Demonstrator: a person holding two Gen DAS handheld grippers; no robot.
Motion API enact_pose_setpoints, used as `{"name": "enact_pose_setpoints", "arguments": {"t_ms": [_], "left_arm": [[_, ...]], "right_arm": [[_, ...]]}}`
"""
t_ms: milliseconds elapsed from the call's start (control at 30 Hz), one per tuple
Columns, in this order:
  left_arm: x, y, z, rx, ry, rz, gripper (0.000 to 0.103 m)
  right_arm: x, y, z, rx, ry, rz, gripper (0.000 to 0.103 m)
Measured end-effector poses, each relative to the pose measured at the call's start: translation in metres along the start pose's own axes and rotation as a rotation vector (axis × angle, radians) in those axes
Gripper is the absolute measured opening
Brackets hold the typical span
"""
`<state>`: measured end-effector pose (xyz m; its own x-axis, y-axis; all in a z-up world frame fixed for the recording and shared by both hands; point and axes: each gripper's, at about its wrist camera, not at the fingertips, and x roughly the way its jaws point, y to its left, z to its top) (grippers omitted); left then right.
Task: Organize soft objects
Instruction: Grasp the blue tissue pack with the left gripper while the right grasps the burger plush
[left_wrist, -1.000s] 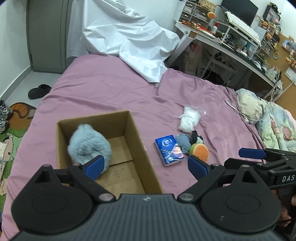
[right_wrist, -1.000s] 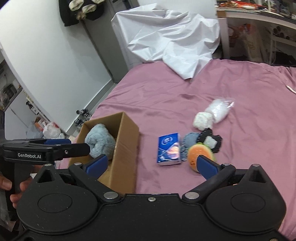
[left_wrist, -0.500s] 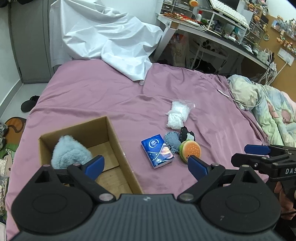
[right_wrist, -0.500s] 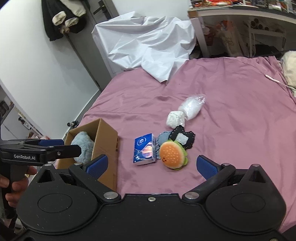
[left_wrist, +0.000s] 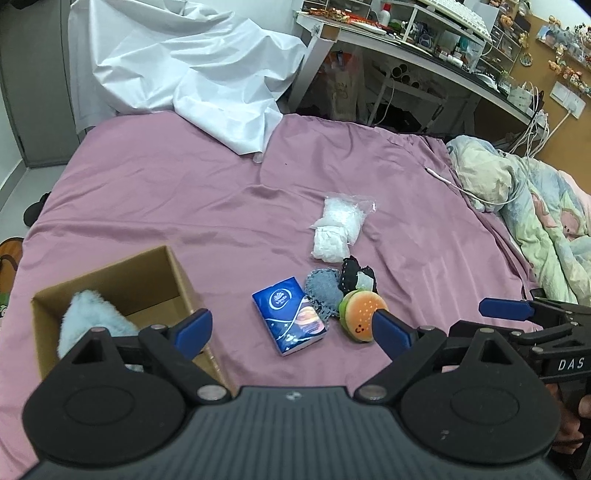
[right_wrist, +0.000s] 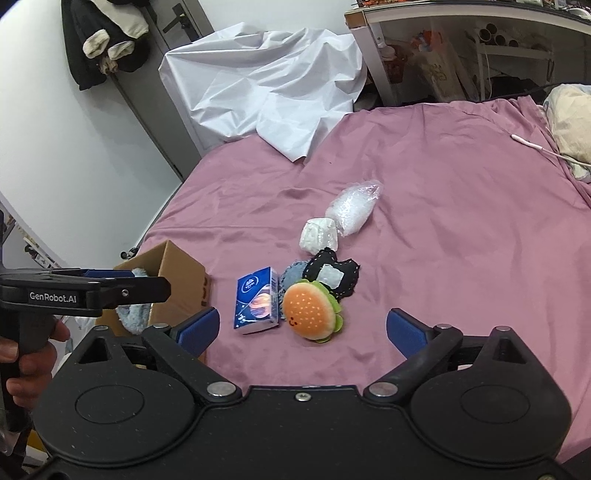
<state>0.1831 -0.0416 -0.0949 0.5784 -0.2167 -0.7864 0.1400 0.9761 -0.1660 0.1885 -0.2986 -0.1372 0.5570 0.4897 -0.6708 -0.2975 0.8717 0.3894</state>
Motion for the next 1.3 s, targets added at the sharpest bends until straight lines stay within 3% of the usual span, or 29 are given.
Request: {"name": "enact_pose_setpoints", "arguments": {"t_ms": [200, 733, 933, 1000, 1033, 1067, 1300], "left_arm": [[0.021, -0.007, 0.004, 0.011, 0.025, 0.004, 0.091], [0.079, -0.013, 0.009, -0.032, 0.119, 0.029, 0.070], [0.099, -0.009, 0.009, -0.053, 0.158, 0.046, 0.068], [0.105, -0.008, 0.010, -0.064, 0.172, 0.049, 0.068], [0.108, -0.009, 0.011, -0.060, 0.177, 0.058, 0.069], [0.111, -0.010, 0.012, -0.058, 0.182, 0.066, 0.069], [0.131, -0.013, 0.013, -0.046, 0.222, 0.116, 0.069]], "right_arm": [[0.011, -0.008, 0.001, 0.024, 0.018, 0.014, 0.084], [0.061, -0.021, 0.000, 0.076, 0.099, 0.060, 0.064], [0.084, -0.026, -0.005, 0.086, 0.148, 0.068, 0.062], [0.090, -0.028, -0.008, 0.084, 0.164, 0.077, 0.050], [0.092, -0.029, -0.008, 0.083, 0.172, 0.081, 0.037], [0.094, -0.030, -0.009, 0.083, 0.180, 0.081, 0.031], [0.092, -0.042, -0.009, 0.115, 0.191, 0.097, 0.021]]}}
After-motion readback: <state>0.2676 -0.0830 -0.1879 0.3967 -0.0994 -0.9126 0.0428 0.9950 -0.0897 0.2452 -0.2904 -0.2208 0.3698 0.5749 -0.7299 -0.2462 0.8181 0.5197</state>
